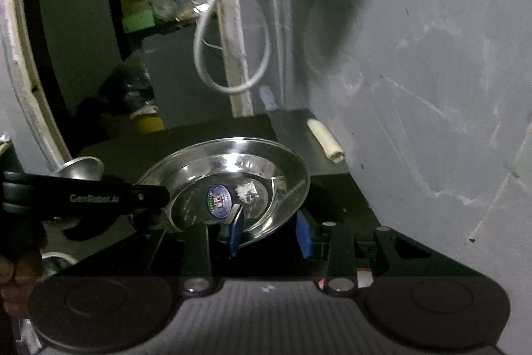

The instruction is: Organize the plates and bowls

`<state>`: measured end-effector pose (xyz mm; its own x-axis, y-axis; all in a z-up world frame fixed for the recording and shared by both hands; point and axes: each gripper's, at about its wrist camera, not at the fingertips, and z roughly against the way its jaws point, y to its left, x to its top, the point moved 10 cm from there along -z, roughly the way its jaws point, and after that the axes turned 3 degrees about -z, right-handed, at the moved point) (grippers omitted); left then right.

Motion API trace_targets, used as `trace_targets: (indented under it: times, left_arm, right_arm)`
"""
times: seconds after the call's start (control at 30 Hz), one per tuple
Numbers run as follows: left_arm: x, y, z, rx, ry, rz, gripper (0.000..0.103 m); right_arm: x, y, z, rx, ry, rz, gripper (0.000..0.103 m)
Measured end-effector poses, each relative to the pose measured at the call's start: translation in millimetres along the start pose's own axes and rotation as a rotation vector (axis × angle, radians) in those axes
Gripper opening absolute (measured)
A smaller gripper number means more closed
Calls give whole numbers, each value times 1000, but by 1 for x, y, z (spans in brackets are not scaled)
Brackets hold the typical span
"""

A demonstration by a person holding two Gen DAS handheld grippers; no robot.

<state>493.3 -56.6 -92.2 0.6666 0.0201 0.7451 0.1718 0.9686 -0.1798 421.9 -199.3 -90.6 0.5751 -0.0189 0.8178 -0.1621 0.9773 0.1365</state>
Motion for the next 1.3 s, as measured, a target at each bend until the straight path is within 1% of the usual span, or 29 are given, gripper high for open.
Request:
trace_targets:
  times: [0.13, 0.33, 0.5, 0.67, 0.83, 1.07, 1.3]
  left_arm:
    - [-3, 12, 39, 20, -44, 0, 27]
    - [-15, 34, 85, 61, -67, 17, 27]
    - [-37, 53, 117, 106, -64, 34, 27]
    - [-67, 74, 139, 155, -28, 57, 28]
    - [-93, 87, 147, 190, 16, 86, 28]
    - [-122, 97, 149, 215, 65, 101, 28]
    - [-129, 100, 146, 237, 78, 83, 29]
  right_arm:
    - [2, 26, 26, 37, -32, 29, 38]
    - [-3, 64, 53, 96, -45, 62, 38]
    - [-17, 94, 67, 135, -28, 93, 38]
    - [-41, 122, 77, 176, 17, 132, 38]
    - [-65, 139, 79, 215, 72, 156, 38]
    - [-90, 147, 74, 240, 144, 151, 38]
    - [-101, 147, 67, 247, 177, 148, 38]
